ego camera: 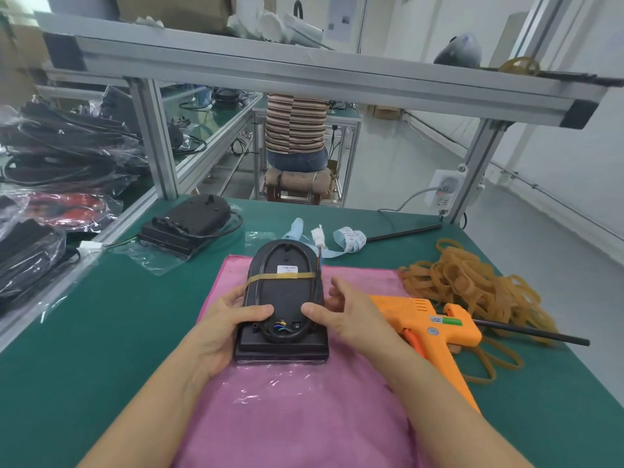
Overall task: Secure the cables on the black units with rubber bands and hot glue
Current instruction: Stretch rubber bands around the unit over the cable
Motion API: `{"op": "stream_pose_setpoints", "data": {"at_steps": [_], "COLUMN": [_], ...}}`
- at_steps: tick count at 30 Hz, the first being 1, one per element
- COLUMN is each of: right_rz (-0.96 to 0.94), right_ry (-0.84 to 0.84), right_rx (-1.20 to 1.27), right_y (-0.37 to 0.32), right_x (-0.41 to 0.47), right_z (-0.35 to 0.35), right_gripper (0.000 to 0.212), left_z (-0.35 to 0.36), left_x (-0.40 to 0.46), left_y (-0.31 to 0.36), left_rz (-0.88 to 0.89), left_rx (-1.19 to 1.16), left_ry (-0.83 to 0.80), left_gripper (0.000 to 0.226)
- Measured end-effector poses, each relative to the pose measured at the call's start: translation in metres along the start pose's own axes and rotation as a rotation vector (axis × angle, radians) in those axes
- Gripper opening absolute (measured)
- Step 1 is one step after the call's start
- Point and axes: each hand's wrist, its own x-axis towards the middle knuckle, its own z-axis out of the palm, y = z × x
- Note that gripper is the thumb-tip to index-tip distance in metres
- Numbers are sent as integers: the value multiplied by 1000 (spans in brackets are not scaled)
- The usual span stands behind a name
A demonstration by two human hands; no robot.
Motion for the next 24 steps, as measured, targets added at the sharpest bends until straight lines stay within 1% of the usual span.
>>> {"op": "stream_pose_setpoints", "data": {"at_steps": [1, 2, 4, 7, 9, 10, 13, 15, 17, 19, 21, 24], "right_rz": [26, 53, 114, 178, 184, 179, 158, 145, 139, 131, 122, 108], "right_ry": [-76, -137, -183, -167, -126, -98, -34, -28, -22, -8, 5, 26], "right_rx": [80, 166, 277, 401, 450, 458, 431, 428, 429, 434, 412, 406], "right_y": [-1, -2, -1, 3, 3, 2, 1, 2, 2, 2, 2, 1], "right_x": [0, 1, 2, 0, -1, 0, 0, -1, -2, -2, -3, -5], "right_z": [0, 0, -2, -2, 1, 3, 5, 8, 10, 12, 15, 20], "right_gripper": [23, 18, 20, 29, 29, 28, 29, 27, 25, 22, 23, 21], "left_z": [0, 0, 1, 3, 9, 12, 21, 24, 24, 24, 24, 26], "left_x": [0, -1, -3, -8, -12, -13, -15, -17, -20, -24, -27, -32], "left_y": [0, 0, -1, 2, 8, 11, 13, 10, 5, -1, -8, -18], "left_rz": [-1, -4, -13, -19, 6, 34, 172, 239, 261, 319, 378, 418], "left_rx": [-5, -2, 14, 106, 261, 341, 516, 567, 553, 533, 527, 501], "left_ry": [-10, -21, -49, -134, -186, -184, -135, -124, -116, -88, -38, 46], "left_gripper": [62, 61, 61, 64, 76, 81, 86, 85, 86, 87, 86, 86]}}
